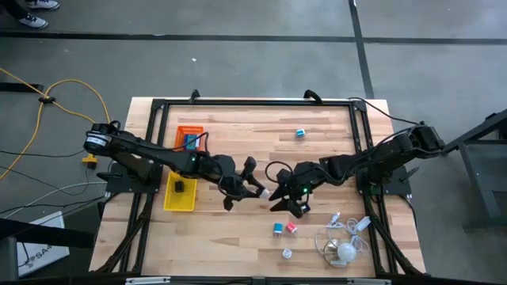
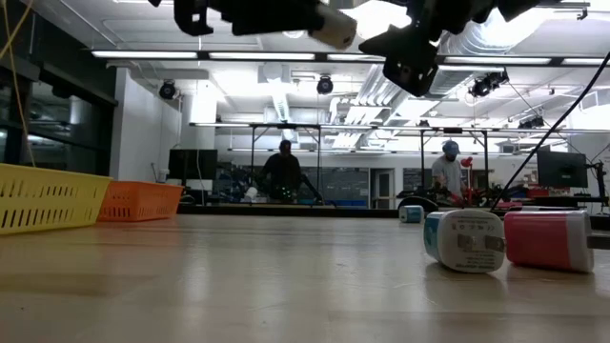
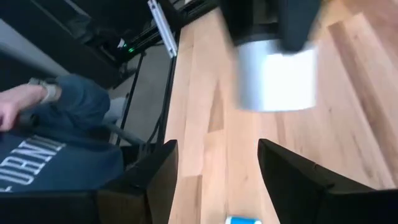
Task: Pick & Place Office items
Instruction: Put the white charger adapter into the yellow basket
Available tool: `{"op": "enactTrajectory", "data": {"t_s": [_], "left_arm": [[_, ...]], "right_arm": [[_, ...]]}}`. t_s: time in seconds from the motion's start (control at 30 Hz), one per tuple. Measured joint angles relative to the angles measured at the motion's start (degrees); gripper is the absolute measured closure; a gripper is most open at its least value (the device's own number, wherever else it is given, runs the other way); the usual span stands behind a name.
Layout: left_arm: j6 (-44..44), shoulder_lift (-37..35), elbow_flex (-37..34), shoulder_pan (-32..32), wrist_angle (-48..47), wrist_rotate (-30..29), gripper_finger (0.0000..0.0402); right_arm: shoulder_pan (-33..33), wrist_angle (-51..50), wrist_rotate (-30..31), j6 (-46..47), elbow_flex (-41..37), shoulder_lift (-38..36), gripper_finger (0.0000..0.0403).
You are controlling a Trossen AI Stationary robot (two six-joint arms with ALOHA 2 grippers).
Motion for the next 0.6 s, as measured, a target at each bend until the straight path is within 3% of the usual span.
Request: {"op": "enactTrajectory", "data": {"t_s": [0.6], "left_arm": [[-34.4,-9.7,0.0,-3.2,-34.8,-10.8,0.0267]], "right_arm": [[0.0,-6.1,1.6,-0.5,0.0,0.0,0.0195]]}}
